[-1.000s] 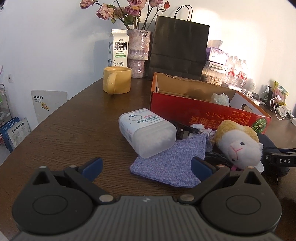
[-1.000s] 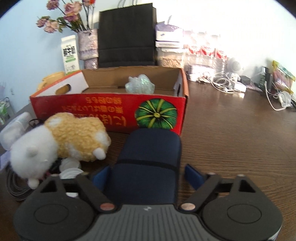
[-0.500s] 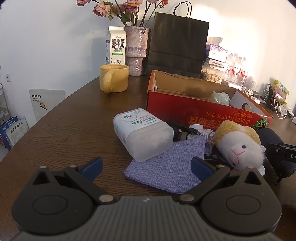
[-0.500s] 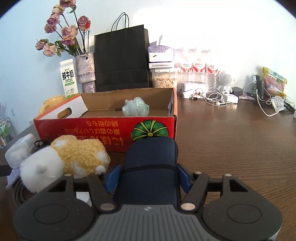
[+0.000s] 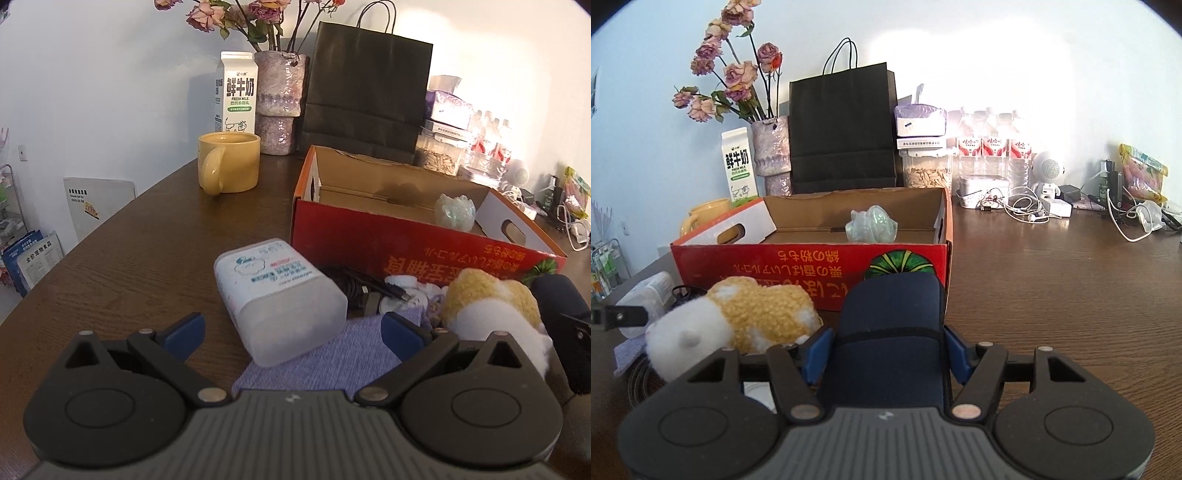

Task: Organize objects
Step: 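Grasp the white cotton-pad box with the left gripper while the right gripper holds the pouch, then carry cotton-pad box and navy pouch into the red box and open both grippers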

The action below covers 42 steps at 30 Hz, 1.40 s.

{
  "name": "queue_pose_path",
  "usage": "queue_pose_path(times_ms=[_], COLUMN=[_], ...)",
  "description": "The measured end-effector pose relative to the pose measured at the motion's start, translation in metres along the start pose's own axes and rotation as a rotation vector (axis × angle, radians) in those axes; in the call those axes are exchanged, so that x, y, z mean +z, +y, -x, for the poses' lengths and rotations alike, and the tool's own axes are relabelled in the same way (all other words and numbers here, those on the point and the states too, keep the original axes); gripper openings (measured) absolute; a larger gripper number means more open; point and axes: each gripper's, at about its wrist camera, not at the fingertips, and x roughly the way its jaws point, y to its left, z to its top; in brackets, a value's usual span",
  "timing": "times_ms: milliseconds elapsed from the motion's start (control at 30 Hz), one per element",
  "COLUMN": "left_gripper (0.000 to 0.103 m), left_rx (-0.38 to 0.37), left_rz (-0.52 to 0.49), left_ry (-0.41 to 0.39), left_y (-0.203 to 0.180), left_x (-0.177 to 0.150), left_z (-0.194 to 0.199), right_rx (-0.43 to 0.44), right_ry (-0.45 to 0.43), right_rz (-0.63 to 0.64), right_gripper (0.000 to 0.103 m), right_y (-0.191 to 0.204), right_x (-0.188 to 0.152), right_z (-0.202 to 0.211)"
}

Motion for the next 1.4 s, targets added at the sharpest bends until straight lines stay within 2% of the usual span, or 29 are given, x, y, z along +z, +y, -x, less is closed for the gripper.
queue_pose_path(times_ms=[533,600,667,700,800,867,1400], left_gripper=[0.103,0.100,0.092,0.091,0.073,0.066,0.066], left_rx=[0.156,0.162,0.167,0.164,0.152,0.145,0.106], left_rz=[0.071,0.084,0.089,0.094,0.107,0.109,0.091], left_ry=[-0.006,0.005,0.015,0.022,0.037,0.037,-0.045], left_y=[-0.006,-0.003,-0.001,0.001,0.004,0.005,0.014], left_x=[0.024,0.023,0.022,0.021,0.020,0.018,0.012], left_z=[-0.035,-0.037,-0.039,-0.040,-0.042,-0.041,-0.006], right_rx=[0.022,0.023,0.026,0.028,0.029,0.028,0.027], right_ry=[-0.019,-0.021,-0.019,-0.019,-0.019,-0.020,-0.047], right_rz=[0.001,0.002,0.002,0.002,0.003,0.002,0.007], right_gripper=[0.063,0.063,0.063,0.063,0.063,0.063,0.063], right_y=[-0.001,0.000,-0.001,-0.001,-0.001,-0.001,0.001], right_x=[0.000,-0.001,-0.001,0.000,0.000,0.000,-0.001], right_z=[0.004,0.004,0.004,0.004,0.004,0.004,0.010])
